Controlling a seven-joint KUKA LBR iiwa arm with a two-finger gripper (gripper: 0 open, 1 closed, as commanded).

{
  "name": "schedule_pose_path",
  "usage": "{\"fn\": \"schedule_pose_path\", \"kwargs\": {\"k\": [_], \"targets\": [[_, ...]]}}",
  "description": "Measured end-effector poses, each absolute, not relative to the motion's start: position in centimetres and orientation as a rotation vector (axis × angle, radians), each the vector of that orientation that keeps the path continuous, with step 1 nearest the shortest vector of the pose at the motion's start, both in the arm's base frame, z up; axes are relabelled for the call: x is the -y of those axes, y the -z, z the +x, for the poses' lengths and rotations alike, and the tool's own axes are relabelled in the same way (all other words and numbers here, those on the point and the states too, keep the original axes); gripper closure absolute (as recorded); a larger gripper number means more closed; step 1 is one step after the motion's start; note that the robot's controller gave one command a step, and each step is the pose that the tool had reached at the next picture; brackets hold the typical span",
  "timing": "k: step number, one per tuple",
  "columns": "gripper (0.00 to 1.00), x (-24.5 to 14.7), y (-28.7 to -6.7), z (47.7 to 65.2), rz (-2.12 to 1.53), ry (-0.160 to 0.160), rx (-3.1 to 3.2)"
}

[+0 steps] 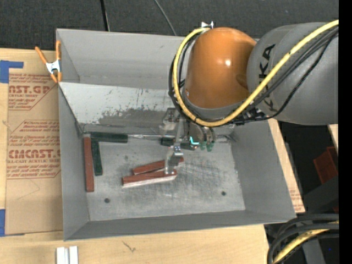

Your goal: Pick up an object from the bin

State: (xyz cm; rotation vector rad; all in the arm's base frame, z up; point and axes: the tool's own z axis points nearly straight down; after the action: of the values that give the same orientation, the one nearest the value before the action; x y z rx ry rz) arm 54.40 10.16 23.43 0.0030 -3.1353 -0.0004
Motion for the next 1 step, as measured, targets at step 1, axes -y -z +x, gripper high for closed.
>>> {"fn": "schedule_pose_path", "kwargs": {"k": [1], "targets": [[0.00, -10.10, -23.86, 54.56, 0.001, 0.002, 3.143]]}}
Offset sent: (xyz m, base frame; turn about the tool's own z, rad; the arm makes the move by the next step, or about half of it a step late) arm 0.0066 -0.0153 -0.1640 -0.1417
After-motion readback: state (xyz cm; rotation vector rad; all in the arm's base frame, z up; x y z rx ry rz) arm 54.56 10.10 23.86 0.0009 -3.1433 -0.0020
